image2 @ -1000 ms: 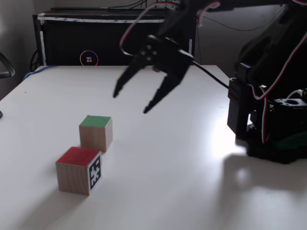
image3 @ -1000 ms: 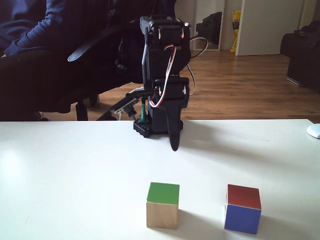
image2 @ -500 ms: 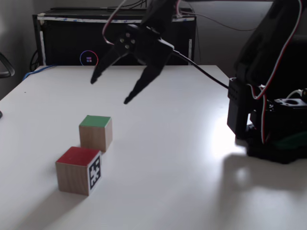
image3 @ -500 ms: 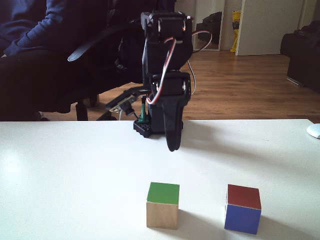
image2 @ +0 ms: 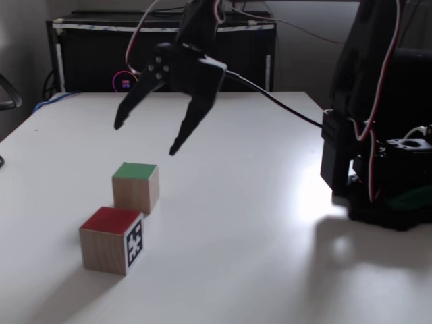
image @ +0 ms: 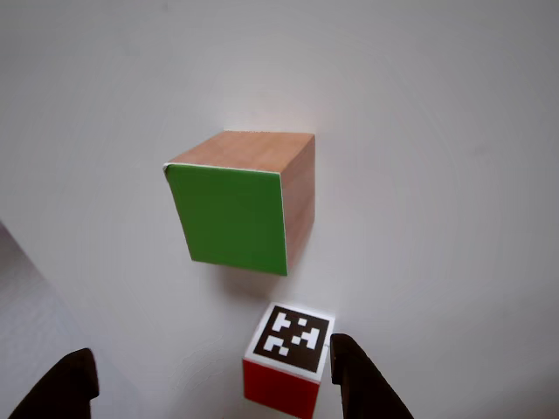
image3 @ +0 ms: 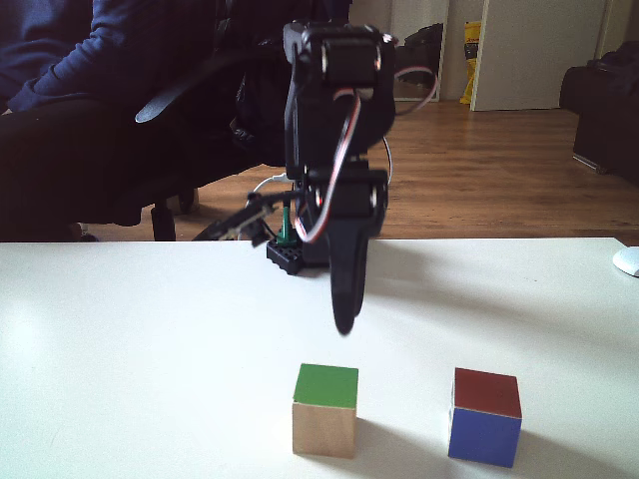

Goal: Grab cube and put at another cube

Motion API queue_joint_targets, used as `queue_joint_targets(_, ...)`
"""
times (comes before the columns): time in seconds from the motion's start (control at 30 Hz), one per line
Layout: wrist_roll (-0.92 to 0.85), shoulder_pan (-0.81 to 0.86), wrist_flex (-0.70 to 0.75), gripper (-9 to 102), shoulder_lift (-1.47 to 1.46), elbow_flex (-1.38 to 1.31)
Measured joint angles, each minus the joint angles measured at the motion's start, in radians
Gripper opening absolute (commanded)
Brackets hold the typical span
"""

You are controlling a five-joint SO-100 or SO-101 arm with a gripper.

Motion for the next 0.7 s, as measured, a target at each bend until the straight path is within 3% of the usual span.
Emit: queue_joint_targets(0.7, -0.063, 0.051, 0.008, 44, -0.281, -0.198)
